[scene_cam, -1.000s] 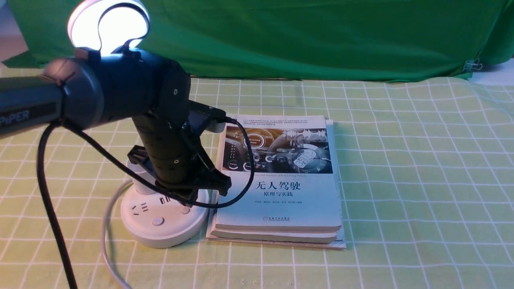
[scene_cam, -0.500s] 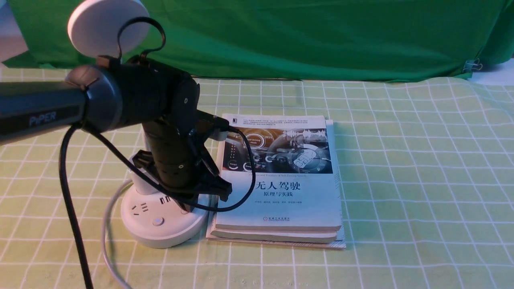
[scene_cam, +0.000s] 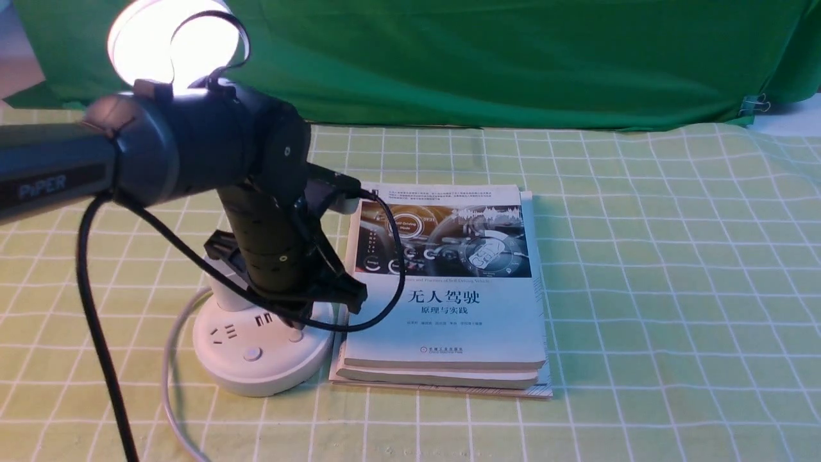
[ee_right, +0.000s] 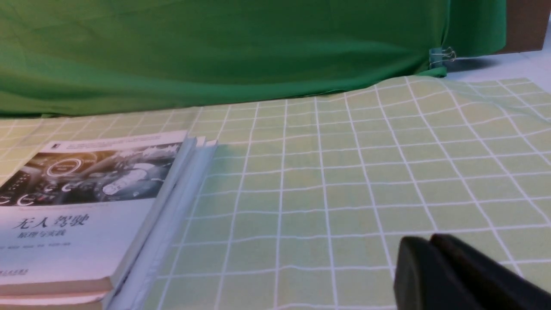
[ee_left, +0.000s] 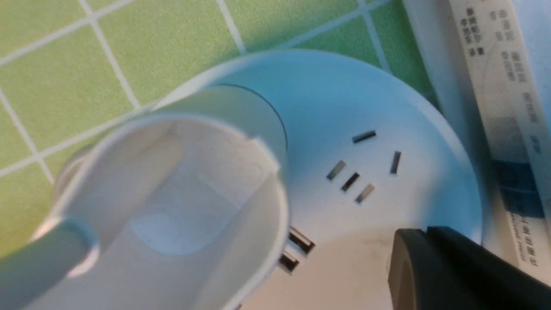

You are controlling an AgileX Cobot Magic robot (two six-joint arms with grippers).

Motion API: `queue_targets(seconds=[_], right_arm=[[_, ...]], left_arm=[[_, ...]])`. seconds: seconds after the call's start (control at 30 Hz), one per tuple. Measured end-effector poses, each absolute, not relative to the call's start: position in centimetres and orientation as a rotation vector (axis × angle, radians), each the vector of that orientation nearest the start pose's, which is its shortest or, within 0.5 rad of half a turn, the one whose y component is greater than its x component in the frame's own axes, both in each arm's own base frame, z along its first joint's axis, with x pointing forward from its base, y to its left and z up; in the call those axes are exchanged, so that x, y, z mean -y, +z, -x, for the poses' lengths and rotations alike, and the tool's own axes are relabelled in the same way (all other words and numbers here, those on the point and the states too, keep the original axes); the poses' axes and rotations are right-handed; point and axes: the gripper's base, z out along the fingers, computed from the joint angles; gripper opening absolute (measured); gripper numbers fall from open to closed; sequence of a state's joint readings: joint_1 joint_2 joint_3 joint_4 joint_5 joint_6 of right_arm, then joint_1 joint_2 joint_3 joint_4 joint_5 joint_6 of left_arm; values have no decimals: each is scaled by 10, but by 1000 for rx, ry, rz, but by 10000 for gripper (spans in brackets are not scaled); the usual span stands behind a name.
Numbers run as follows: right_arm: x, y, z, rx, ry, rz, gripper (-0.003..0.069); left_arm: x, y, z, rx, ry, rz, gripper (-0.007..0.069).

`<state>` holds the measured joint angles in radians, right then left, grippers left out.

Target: Turn off the desk lamp on the green coffee tablecloth by hand.

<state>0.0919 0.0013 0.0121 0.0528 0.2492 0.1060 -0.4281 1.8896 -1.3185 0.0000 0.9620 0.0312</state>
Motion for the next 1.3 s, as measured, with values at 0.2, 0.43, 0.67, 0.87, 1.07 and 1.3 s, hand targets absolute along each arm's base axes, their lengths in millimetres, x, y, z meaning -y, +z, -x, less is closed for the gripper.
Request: queue_targets(seconds=[0.2, 0.43, 0.67, 0.87, 1.07, 1.3], right_arm=[[-6, 186, -55, -1749, 194, -48, 29], [-6, 186, -55, -1749, 194, -48, 29], [-6, 186, -55, -1751, 194, -48, 29], [-6, 186, -55, -1751, 194, -48, 29], [-6, 186, -55, -1751, 193, -47, 29], [-6, 186, -55, -1751, 194, -48, 29]], left_arm=[[154, 185, -336, -2965, -44, -688, 6], [153, 205, -332, -2913, -60, -672, 6], [144, 228, -313, -2873, -75, -644, 6], [118, 250, -249, -2733, -185, -545, 6], [87, 252, -181, -2404, -282, -435, 7], [66, 250, -138, -2113, -365, -331, 8]])
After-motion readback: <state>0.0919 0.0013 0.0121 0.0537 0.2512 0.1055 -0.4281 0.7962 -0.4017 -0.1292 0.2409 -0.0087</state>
